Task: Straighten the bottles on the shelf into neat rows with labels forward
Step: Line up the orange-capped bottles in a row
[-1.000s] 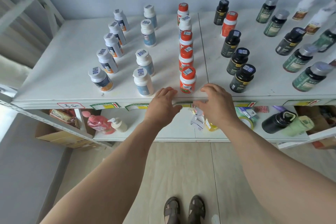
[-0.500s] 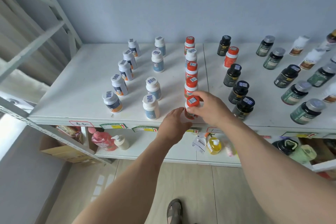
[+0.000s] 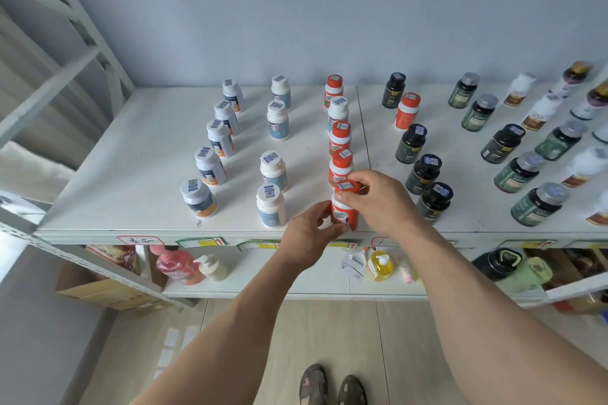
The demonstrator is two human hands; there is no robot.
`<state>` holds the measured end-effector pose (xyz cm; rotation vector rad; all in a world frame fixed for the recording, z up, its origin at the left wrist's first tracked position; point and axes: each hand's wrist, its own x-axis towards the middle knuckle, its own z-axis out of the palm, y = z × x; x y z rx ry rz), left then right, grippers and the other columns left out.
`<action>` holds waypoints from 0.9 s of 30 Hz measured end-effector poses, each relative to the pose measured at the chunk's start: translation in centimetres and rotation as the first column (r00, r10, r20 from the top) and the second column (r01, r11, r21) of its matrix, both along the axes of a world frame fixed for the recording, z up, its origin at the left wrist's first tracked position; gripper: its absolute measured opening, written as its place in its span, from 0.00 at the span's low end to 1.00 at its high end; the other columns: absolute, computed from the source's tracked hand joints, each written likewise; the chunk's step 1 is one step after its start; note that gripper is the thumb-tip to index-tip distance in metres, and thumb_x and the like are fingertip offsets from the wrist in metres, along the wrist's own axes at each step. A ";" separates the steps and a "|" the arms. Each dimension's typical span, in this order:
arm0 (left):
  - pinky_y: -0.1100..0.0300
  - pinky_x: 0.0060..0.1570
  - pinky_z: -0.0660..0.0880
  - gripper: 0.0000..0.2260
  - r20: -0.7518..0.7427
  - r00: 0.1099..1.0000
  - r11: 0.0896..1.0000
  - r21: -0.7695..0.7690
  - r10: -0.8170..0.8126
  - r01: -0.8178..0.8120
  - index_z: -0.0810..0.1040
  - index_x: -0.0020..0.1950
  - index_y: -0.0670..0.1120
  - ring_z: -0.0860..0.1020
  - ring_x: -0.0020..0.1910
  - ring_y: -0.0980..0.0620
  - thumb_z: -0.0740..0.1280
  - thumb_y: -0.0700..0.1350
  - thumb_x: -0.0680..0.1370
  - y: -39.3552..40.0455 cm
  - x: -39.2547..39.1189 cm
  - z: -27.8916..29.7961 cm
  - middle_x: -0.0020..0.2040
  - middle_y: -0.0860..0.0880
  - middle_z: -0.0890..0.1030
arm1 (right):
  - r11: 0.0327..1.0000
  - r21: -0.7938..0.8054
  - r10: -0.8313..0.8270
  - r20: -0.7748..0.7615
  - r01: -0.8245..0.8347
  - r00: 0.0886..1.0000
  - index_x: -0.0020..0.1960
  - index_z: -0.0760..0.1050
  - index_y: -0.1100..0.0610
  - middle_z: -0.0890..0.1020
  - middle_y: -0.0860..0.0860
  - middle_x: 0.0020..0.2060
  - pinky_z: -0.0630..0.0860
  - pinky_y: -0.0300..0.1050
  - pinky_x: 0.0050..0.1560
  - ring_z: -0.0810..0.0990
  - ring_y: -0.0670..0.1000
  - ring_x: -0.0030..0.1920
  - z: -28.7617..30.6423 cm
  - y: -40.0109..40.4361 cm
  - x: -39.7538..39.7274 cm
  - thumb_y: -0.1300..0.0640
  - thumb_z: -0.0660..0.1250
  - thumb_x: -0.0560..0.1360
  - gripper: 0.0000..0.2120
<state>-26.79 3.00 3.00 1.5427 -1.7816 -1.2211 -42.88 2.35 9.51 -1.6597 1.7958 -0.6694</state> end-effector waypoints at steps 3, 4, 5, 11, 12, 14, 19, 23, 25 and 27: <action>0.51 0.62 0.74 0.22 0.008 1.000 0.999 0.024 -0.024 0.024 0.74 0.63 0.60 0.78 0.59 0.56 0.69 0.63 0.70 -0.2 0.1 0.2 0.58 0.58 0.81 | 1.000 -0.016 -0.010 -0.019 0.009 1.000 0.63 0.75 0.50 0.81 0.47 0.59 0.76 0.44 0.56 0.80 0.48 0.55 0.3 -0.2 0.1 0.42 0.71 0.72 0.22; 0.50 0.62 0.74 0.22 0.006 0.999 0.999 0.026 -0.033 0.033 0.74 0.62 0.61 0.78 0.59 0.56 0.69 0.64 0.70 -0.4 0.2 0.3 0.58 0.58 0.81 | 1.000 -0.018 -0.010 -0.023 0.009 1.000 0.64 0.75 0.50 0.80 0.47 0.59 0.76 0.44 0.56 0.80 0.48 0.55 0.5 -0.3 0.1 0.42 0.71 0.72 0.23; 0.49 0.62 0.74 0.22 0.003 0.999 0.999 0.025 -0.041 0.041 0.74 0.62 0.61 0.78 0.60 0.56 0.68 0.65 0.70 -0.7 0.2 0.4 0.58 0.58 0.81 | 1.000 -0.021 -0.008 -0.031 0.007 0.999 0.64 0.74 0.50 0.80 0.47 0.60 0.75 0.44 0.56 0.79 0.49 0.56 0.6 -0.5 0.1 0.42 0.71 0.73 0.24; 0.51 0.62 0.74 0.23 0.017 0.999 0.999 -0.001 -0.048 0.048 0.74 0.62 0.60 0.78 0.59 0.57 0.68 0.65 0.69 -1.7 0.0 0.7 0.58 0.58 0.81 | 1.000 -0.025 0.008 -0.057 -0.010 0.998 0.65 0.74 0.51 0.80 0.48 0.60 0.75 0.42 0.54 0.79 0.49 0.56 0.9 -1.5 -0.1 0.42 0.70 0.73 0.24; 0.51 0.62 0.74 0.23 0.029 0.999 0.999 -0.004 -0.046 0.046 0.74 0.62 0.60 0.78 0.59 0.57 0.69 0.64 0.70 -1.9 0.0 0.6 0.58 0.58 0.81 | 1.000 -0.022 0.011 -0.056 -0.013 0.998 0.65 0.74 0.51 0.80 0.48 0.60 0.74 0.42 0.54 0.79 0.49 0.56 0.9 -1.6 -0.2 0.42 0.70 0.73 0.24; 0.56 0.62 0.73 0.21 0.062 0.997 0.999 -0.019 -0.041 0.042 0.74 0.63 0.58 0.77 0.59 0.56 0.70 0.60 0.72 -2.1 0.0 0.7 0.59 0.56 0.80 | 1.000 -0.014 0.024 -0.052 -0.025 0.998 0.65 0.74 0.51 0.80 0.47 0.60 0.74 0.41 0.53 0.79 0.49 0.57 0.7 -1.9 -0.2 0.42 0.70 0.73 0.25; 0.61 0.60 0.69 0.21 0.332 0.942 0.968 -0.220 -0.039 0.117 0.72 0.69 0.51 0.74 0.63 0.52 0.68 0.53 0.77 -2.3 0.4 0.9 0.65 0.52 0.77 | 0.999 0.011 0.051 -0.036 -0.051 0.998 0.66 0.73 0.51 0.79 0.47 0.62 0.75 0.46 0.60 0.78 0.49 0.59 -0.7 -2.1 -0.3 0.44 0.71 0.73 0.25; 0.58 0.64 0.66 0.23 0.514 0.858 0.931 -0.298 -0.029 0.210 0.67 0.73 0.47 0.68 0.70 0.50 0.65 0.50 0.79 -2.3 0.8 0.8 0.70 0.49 0.72 | 0.998 0.047 0.051 -0.013 -0.051 0.999 0.67 0.72 0.50 0.79 0.47 0.62 0.74 0.44 0.59 0.78 0.48 0.59 -2.0 -1.5 -0.3 0.47 0.73 0.73 0.25; 0.59 0.65 0.65 0.23 0.519 0.854 0.921 -0.322 -0.020 0.218 0.66 0.74 0.46 0.67 0.70 0.50 0.64 0.50 0.80 -2.2 0.8 0.7 0.71 0.48 0.72 | 0.997 0.060 0.049 -0.008 -0.049 0.999 0.68 0.72 0.50 0.78 0.46 0.63 0.74 0.46 0.61 0.77 0.48 0.60 -2.4 -1.2 -0.2 0.48 0.73 0.73 0.26; 0.59 0.66 0.64 0.23 0.507 0.862 0.919 -0.332 -0.017 0.213 0.66 0.74 0.45 0.67 0.70 0.50 0.64 0.49 0.80 -2.2 0.8 0.7 0.71 0.48 0.71 | 0.997 0.060 0.050 0.001 -0.050 0.999 0.68 0.71 0.50 0.77 0.46 0.63 0.74 0.48 0.62 0.77 0.49 0.60 -2.4 -1.0 0.0 0.48 0.73 0.72 0.26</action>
